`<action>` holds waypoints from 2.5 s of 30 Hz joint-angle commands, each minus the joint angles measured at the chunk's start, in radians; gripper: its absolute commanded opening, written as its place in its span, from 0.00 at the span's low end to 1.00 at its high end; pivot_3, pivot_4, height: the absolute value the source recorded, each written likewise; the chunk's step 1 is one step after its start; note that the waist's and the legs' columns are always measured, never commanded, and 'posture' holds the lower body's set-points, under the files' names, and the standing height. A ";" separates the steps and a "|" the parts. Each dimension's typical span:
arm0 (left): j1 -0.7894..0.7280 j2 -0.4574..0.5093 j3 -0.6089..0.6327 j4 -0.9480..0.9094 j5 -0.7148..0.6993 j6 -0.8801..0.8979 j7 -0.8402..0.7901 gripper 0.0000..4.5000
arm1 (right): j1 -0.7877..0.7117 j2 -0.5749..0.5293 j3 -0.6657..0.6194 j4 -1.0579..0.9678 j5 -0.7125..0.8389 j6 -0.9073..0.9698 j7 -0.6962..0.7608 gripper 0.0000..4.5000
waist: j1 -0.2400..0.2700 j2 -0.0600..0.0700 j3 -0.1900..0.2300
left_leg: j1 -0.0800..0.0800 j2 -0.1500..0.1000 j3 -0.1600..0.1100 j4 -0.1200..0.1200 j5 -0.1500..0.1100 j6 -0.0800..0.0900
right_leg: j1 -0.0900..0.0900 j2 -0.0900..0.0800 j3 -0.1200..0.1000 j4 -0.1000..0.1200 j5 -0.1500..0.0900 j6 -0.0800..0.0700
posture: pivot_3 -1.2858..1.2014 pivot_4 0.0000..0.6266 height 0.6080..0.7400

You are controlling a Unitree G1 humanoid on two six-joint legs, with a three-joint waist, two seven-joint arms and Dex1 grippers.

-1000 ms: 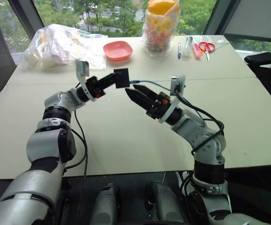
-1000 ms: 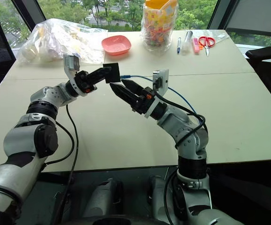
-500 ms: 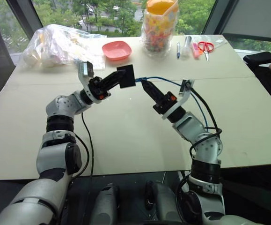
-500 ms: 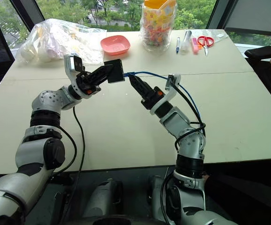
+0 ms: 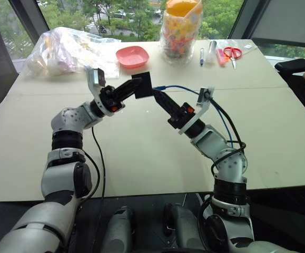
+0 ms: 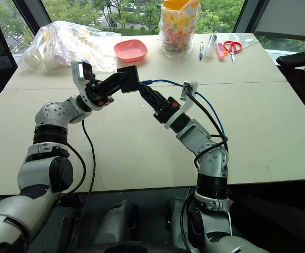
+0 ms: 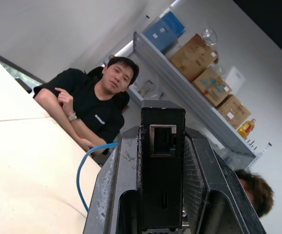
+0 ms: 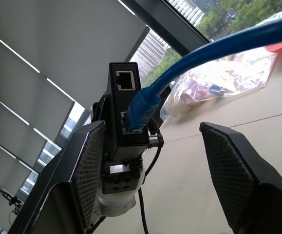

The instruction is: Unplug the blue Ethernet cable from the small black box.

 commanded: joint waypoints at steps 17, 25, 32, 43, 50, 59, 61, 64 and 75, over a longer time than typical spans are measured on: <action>0.014 -0.003 -0.013 -0.062 -0.049 0.006 0.024 0.11 | -0.024 0.015 0.014 0.015 0.044 -0.048 0.006 0.02 | 0.000 0.000 0.000 | 0.000 0.000 0.000 0.000 0.000 0.000 | 0.000 0.000 0.000 -0.001 0.000 0.000 | 0.52 0.24 1.00; 0.021 0.041 0.005 -0.060 -0.059 -0.010 0.044 0.11 | -0.035 0.012 -0.071 0.058 0.087 -0.097 -0.060 0.02 | -0.001 0.000 0.000 | 0.000 0.000 0.000 0.000 0.000 0.000 | 0.000 0.000 0.000 -0.001 0.000 0.000 | 0.52 0.24 1.00; 0.012 0.134 0.053 0.000 -0.059 -0.059 0.076 0.11 | -0.125 -0.210 -0.154 0.172 0.042 -0.128 -0.030 0.02 | 0.003 0.000 0.000 | -0.001 0.000 0.000 -0.001 0.000 0.000 | -0.001 -0.001 0.000 -0.002 0.000 0.000 | 0.52 0.24 1.00; 0.056 0.018 -0.063 -0.090 0.096 -0.345 0.224 0.11 | -0.376 -0.484 -0.055 0.501 -0.294 -0.257 0.110 0.02 | 0.001 0.000 0.000 | -0.001 -0.003 0.002 -0.002 -0.001 0.001 | -0.001 0.000 0.000 -0.003 0.000 0.000 | 0.52 0.24 1.00; 0.134 -0.039 -0.191 -0.213 0.200 -0.489 0.264 0.11 | -0.388 -0.474 -0.033 0.675 -0.411 -0.300 0.132 0.02 | 0.001 0.000 0.000 | -0.001 -0.003 0.004 -0.002 -0.001 0.002 | -0.001 0.000 0.001 -0.002 0.000 0.000 | 0.52 0.24 1.00; 0.190 -0.160 -0.251 -0.277 0.311 -0.674 0.475 0.11 | -0.357 -0.407 -0.048 0.854 -0.530 -0.447 0.060 0.71 | 0.003 0.000 0.000 | -0.001 -0.003 0.004 -0.002 -0.001 0.002 | -0.001 -0.001 0.001 -0.003 0.000 0.000 | 0.52 0.24 1.00; 0.180 -0.172 -0.256 -0.242 0.334 -0.720 0.509 0.11 | -0.340 -0.404 -0.038 0.837 -0.550 -0.435 0.054 0.96 | 0.002 0.000 0.000 | -0.001 -0.003 0.004 -0.002 -0.001 0.002 | -0.001 -0.001 0.001 -0.003 0.000 0.000 | 0.52 0.24 1.00; 0.155 -0.184 -0.306 -0.146 0.427 -0.853 0.551 0.11 | -0.259 -0.407 0.021 0.679 -0.560 -0.344 0.100 0.98 | 0.003 0.000 0.000 | 0.000 -0.003 0.004 -0.002 -0.001 0.002 | 0.000 0.000 0.001 -0.002 0.000 0.001 | 0.52 0.24 1.00; -0.041 -0.266 -0.338 0.380 0.578 -1.194 0.666 0.22 | 0.051 -0.387 0.083 0.001 -0.438 -0.138 0.146 1.00 | 0.007 0.000 0.000 | -0.001 -0.001 0.001 -0.001 -0.001 0.002 | 0.000 -0.001 -0.001 -0.004 -0.001 0.002 | 0.52 0.24 1.00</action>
